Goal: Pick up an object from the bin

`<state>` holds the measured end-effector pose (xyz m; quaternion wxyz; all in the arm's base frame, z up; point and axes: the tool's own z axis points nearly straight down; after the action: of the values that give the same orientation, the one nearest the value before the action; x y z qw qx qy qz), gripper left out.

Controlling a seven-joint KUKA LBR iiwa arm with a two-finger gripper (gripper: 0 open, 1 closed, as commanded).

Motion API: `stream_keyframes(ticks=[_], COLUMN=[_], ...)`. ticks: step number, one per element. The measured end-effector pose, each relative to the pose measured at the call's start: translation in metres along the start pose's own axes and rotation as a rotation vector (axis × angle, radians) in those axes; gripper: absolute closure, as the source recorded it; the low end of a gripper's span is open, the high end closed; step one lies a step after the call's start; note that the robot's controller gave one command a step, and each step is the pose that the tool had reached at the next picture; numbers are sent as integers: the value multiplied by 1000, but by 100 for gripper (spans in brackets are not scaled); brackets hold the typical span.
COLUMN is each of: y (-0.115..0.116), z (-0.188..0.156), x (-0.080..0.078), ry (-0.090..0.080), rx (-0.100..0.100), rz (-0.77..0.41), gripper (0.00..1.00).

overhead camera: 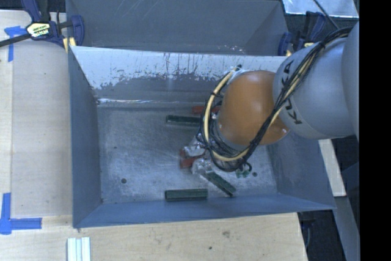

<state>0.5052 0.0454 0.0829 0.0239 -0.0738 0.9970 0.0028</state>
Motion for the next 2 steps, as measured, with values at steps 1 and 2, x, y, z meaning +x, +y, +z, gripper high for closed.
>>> stream_keyframes(ticks=[1,2], y=[0,1], z=[0,-107], x=[0,-1], ry=[0,46], rx=[0,1], rz=[0,-26], gripper=[100,100])
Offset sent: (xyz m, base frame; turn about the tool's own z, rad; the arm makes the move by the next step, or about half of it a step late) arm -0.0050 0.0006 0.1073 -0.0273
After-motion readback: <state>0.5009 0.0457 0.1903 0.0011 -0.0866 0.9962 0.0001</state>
